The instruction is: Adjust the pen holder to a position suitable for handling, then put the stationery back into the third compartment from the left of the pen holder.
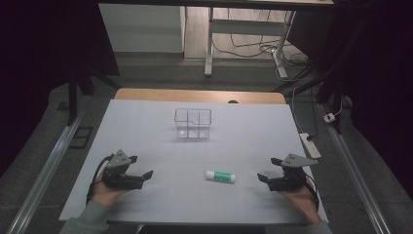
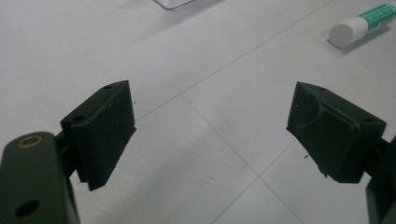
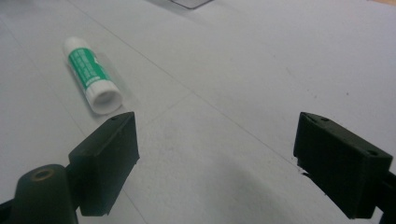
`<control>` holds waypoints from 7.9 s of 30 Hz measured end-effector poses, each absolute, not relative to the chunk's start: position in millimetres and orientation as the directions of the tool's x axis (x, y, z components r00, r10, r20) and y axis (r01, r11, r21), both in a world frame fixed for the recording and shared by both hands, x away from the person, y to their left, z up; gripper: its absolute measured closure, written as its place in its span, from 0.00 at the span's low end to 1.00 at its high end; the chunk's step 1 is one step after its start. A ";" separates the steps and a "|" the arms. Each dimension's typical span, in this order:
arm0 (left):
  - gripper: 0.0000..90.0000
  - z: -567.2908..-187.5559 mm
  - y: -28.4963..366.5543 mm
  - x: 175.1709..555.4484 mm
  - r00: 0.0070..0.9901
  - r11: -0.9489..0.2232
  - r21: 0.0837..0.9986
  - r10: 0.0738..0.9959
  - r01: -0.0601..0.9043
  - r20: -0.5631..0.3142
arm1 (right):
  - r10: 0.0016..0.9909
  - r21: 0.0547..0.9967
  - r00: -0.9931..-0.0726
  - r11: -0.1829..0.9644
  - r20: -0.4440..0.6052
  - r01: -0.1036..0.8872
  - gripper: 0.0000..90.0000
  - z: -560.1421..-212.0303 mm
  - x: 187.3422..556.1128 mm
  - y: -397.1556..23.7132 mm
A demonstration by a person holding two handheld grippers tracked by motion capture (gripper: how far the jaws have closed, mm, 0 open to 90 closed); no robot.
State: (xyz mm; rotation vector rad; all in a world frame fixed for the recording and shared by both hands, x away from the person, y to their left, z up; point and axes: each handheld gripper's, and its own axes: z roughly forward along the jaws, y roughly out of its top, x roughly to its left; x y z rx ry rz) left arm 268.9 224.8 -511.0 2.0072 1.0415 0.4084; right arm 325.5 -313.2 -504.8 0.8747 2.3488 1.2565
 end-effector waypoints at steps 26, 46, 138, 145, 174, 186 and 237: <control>0.17 -508.7 229.3 273.5 0.600 -0.297 0.796 0.794 0.527 -0.101 | 0.602 0.830 -0.799 0.437 0.017 0.347 0.16 -483.2 328.1 -285.7; 0.18 -506.9 226.4 267.9 0.624 -0.318 0.803 0.777 0.503 -0.084 | 0.475 0.771 -0.880 0.552 0.023 0.319 0.18 -464.3 335.4 -238.5; 0.19 -511.9 227.1 271.9 0.627 -0.357 0.779 0.777 0.516 -0.059 | 0.201 0.449 -0.977 0.881 -0.073 0.147 0.72 -494.8 361.3 -122.8; 0.19 -511.9 226.6 271.8 0.629 -0.358 0.781 0.775 0.511 -0.056 | 0.228 0.492 -0.973 0.853 -0.045 0.177 0.72 -482.9 359.5 -126.4; 0.19 -512.3 226.5 272.5 0.629 -0.355 0.782 0.776 0.511 -0.059 | 0.341 0.768 -0.940 0.605 -0.012 0.209 0.72 -435.3 358.8 -158.8; 0.19 -513.2 225.6 272.8 0.632 -0.361 0.780 0.773 0.511 -0.057 | 0.395 0.835 -0.918 0.501 0.015 0.229 0.71 -425.9 361.8 -173.7; 0.19 -513.6 224.3 275.6 0.639 -0.359 0.782 0.766 0.509 -0.064 | 0.537 0.937 -0.834 0.213 0.125 0.277 0.71 -402.6 394.8 -181.5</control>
